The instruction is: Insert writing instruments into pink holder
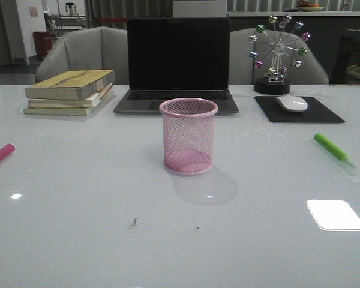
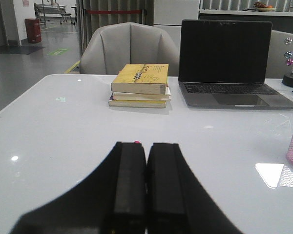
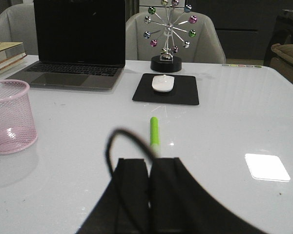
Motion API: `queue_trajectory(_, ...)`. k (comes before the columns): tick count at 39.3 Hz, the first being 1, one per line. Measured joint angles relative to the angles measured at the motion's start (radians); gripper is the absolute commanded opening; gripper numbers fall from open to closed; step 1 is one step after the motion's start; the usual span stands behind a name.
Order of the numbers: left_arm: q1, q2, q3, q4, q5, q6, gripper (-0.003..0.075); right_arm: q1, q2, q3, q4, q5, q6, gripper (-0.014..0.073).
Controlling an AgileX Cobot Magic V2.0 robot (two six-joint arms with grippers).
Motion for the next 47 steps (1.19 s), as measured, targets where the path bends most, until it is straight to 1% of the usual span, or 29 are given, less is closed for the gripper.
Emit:
queue_trajectory(8,0.0,0.0,0.0,-0.004,0.0,0.0,0.0099,0.0,0.0,0.0,0.0,0.0,0.0,0.0146)
queue_trajectory(19,0.0,0.0,0.0,-0.058,0.0,0.0,0.0099,0.0,0.0,0.0,0.0,0.0,0.0,0.0146)
queue_trajectory(41,0.0,0.0,0.0,-0.06,-0.006,0.0,0.0099,0.0,0.0,0.0,0.0,0.0,0.0,0.0146)
queue_trajectory(47,0.0,0.0,0.0,-0.06,-0.04,0.0,0.0099,0.0,0.0,0.0,0.0,-0.052,0.0,0.0146)
